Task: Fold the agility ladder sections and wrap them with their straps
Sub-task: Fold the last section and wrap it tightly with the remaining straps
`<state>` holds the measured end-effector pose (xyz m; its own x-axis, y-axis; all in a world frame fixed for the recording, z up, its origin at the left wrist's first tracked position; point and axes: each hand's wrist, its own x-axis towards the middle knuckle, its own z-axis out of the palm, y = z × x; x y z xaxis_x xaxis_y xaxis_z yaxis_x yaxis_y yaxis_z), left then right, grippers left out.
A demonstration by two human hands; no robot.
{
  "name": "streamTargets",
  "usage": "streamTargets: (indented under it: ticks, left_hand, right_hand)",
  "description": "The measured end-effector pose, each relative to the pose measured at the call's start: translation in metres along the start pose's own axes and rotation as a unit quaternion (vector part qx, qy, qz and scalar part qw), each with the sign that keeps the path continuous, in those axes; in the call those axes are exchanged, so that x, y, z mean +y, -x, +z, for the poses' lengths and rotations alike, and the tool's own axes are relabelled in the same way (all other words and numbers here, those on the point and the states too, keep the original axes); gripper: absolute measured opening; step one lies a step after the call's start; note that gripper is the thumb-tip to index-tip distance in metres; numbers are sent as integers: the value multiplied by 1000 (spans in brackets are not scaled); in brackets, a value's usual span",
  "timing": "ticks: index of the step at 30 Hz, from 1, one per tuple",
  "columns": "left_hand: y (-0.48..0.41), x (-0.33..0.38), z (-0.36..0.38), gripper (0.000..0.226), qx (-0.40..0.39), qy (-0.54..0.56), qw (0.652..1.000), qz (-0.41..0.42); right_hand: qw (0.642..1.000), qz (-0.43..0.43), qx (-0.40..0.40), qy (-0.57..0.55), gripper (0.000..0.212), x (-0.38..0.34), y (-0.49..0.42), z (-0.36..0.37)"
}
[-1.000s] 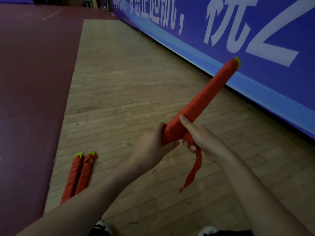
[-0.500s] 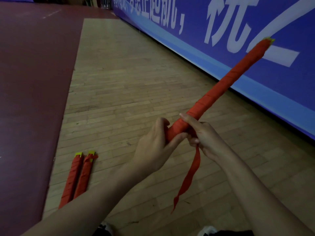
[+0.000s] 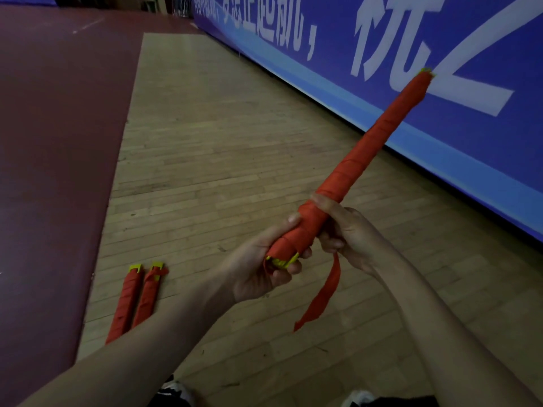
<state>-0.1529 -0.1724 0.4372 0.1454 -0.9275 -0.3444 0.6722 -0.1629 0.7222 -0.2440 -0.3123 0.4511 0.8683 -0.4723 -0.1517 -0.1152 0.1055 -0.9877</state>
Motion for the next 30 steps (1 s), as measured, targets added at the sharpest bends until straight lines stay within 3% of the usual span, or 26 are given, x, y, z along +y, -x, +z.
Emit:
streamTargets:
  ticks: [5,12,21,23,25,27,29,30]
  left_hand:
    - [-4,-3,6,41,34,-75,995,61]
    - [-11,-8,5,32,115,-189,958,181]
    - [-24,-21,-7,27,253,-340,867,261]
    - [-26,-22,-13,30,281,-405,824,281]
    - [-26,-24,-16,36,308,-504,755,285]
    - [-25,-29,-16,43,337,-614,656,281]
    - [-26,-33,-16,46,345,-699,538,320]
    - [-27,-35,-16,46,336,-726,498,336]
  right_hand:
    - [1000,-24,-1,15,49,0,-1,-4]
    - [998,-26,21,59,45,3,0,-8]
    - [977,-14,62,203,54,9,-2,-7]
    - [972,-2,62,228,65,11,-5,-5]
    - [974,23,67,216,78,13,-9,-3]
    - [979,46,72,183,79,14,-10,0]
    - [982,60,91,154,64,16,-9,3]
    - [981,64,101,150,58,18,-8,5]
